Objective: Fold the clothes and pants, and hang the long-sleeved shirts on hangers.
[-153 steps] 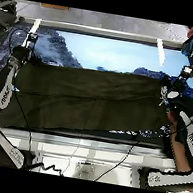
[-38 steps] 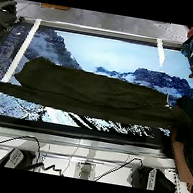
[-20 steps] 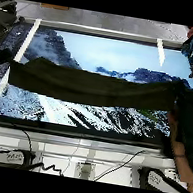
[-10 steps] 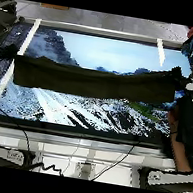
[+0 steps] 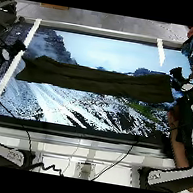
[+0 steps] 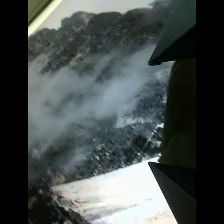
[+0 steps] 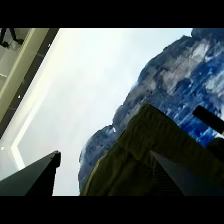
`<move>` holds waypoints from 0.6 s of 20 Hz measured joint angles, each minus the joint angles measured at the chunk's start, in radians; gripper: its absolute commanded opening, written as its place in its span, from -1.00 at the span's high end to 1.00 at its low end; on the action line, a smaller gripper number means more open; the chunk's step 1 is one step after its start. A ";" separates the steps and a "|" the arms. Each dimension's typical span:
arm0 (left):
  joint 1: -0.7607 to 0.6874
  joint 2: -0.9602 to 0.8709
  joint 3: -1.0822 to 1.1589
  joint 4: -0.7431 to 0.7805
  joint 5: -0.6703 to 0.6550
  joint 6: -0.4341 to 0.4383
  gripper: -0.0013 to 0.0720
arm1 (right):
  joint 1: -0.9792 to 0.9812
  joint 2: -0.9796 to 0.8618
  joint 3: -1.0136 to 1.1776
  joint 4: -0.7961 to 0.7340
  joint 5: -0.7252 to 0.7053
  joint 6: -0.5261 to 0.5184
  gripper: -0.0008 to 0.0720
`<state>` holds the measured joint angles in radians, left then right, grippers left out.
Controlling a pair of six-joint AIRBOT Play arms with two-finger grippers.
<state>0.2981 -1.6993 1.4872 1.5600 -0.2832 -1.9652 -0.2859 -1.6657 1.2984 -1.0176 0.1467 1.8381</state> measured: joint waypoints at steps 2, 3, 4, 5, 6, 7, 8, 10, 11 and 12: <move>-0.005 0.020 0.001 0.002 0.028 -0.003 -0.94 | 0.000 0.007 0.001 -0.013 0.000 -0.037 -0.73; -0.005 0.034 0.001 0.003 0.026 -0.006 -0.84 | 0.000 0.014 0.001 -0.018 -0.003 -0.051 -0.73; -0.003 0.049 0.001 0.005 0.006 -0.007 -0.41 | 0.000 0.022 0.002 -0.025 -0.003 -0.064 -0.73; 0.003 0.066 0.001 0.006 -0.036 -0.008 -0.20 | 0.000 0.031 0.002 -0.027 0.001 -0.072 -0.73; 0.011 0.081 0.001 0.008 -0.100 -0.008 -0.20 | 0.000 0.040 0.002 -0.029 0.001 -0.081 -0.73; 0.024 0.095 0.000 0.011 -0.182 -0.007 -0.20 | 0.000 0.050 0.002 -0.033 0.002 -0.087 -0.73; 0.037 0.107 -0.003 0.014 -0.268 0.005 -0.20 | 0.000 0.058 0.002 -0.040 0.011 -0.092 -0.73; 0.058 0.145 -0.032 0.017 -0.432 0.063 -0.20 | 0.000 0.073 0.002 -0.064 0.020 -0.097 -0.73; 0.064 0.172 -0.061 0.017 -0.484 0.093 -0.20 | 0.000 0.077 0.002 -0.081 0.029 -0.100 -0.73; 0.071 0.206 -0.107 0.016 -0.530 0.119 -0.21 | 0.000 0.080 0.002 -0.093 0.037 -0.101 -0.73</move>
<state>0.3687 -1.4929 1.3800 1.5757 -0.8135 -1.8465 -0.2863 -1.5856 1.3003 -1.1107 0.1837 1.7374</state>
